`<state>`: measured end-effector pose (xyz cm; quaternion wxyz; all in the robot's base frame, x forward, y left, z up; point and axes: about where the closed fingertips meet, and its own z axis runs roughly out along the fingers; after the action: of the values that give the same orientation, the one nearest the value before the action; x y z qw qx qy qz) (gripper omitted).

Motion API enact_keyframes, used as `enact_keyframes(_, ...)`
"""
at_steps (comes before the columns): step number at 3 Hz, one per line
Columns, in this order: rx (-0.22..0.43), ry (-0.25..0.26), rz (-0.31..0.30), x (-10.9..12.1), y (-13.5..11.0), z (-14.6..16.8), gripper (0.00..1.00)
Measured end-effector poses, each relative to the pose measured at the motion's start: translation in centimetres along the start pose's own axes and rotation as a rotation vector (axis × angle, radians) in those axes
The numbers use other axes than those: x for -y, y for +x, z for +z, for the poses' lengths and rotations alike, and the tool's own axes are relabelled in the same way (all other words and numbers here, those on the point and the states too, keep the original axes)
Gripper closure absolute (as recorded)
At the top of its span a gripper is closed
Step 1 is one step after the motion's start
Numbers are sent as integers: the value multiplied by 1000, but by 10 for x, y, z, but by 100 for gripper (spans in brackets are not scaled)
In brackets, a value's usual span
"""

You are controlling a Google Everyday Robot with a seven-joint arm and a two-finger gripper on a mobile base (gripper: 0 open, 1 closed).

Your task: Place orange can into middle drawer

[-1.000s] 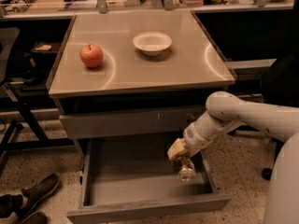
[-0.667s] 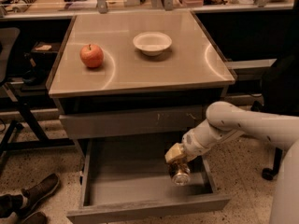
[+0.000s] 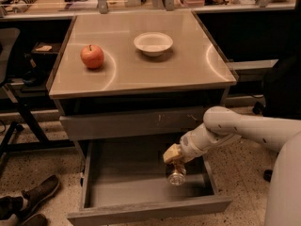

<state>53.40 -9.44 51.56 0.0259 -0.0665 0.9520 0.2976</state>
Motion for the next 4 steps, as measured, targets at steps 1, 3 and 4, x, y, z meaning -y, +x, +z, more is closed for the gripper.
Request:
enact_keyframes(1, 21, 0, 39, 1, 4, 26, 100)
enact_keyframes(3, 84, -16, 118, 1, -8, 79, 100)
enact_keyframes(4, 99, -22, 141, 3, -11, 98, 100)
